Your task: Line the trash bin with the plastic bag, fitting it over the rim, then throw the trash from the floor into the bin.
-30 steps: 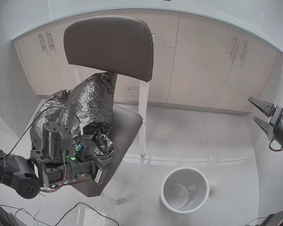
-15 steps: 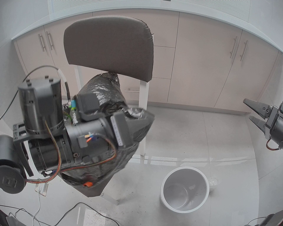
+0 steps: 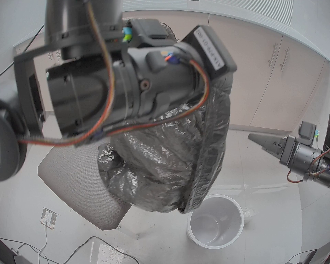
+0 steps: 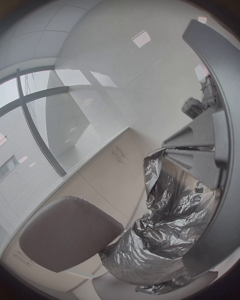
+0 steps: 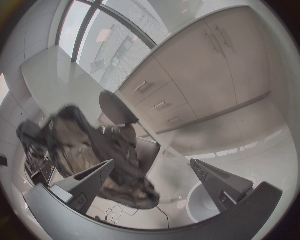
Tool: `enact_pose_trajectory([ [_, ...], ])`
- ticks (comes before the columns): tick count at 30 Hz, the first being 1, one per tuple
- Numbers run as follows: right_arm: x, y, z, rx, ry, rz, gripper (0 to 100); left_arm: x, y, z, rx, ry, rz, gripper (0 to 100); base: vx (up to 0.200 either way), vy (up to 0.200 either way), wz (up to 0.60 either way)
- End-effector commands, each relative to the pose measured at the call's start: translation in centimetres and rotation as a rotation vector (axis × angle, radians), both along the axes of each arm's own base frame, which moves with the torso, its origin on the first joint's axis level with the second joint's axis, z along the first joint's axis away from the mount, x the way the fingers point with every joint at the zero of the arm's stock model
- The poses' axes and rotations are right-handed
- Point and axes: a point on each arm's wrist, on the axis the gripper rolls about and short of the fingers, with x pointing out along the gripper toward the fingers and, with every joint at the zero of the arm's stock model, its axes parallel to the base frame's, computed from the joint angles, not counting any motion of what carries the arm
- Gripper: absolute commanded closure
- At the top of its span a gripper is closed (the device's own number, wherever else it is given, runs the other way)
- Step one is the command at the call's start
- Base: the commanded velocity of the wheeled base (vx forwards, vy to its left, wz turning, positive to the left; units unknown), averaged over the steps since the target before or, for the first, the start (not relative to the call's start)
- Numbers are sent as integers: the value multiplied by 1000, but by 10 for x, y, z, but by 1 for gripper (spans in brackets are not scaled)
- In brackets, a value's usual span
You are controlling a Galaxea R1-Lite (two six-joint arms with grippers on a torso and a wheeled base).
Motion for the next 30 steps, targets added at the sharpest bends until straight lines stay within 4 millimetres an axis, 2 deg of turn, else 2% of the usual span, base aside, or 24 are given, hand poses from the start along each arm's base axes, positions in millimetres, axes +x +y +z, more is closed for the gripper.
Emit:
enact_pose_trajectory([
  [1, 2, 26, -49, -118, 163, 114, 0, 14, -32, 12, 4, 24, -2, 100, 0, 0, 0],
  [3, -3, 25, -62, -154, 196, 123, 0, 16, -35, 14, 5, 25, 0, 100, 0, 0, 0],
  [9, -5, 19, -77, -156, 208, 108, 0, 17, -35, 14, 8, 26, 1, 100, 0, 0, 0],
  [18, 25, 23, -89, -139, 174, 58, 0, 4, -25, 22, 4, 27, -16, 100, 0, 0, 0],
  [23, 31, 25, -98, -148, 191, 54, 0, -6, -16, 31, -13, 17, -28, 100, 0, 0, 0],
  [30, 43, 31, -107, -152, 201, 57, 0, -16, -13, 35, -25, 20, -50, 100, 0, 0, 0],
])
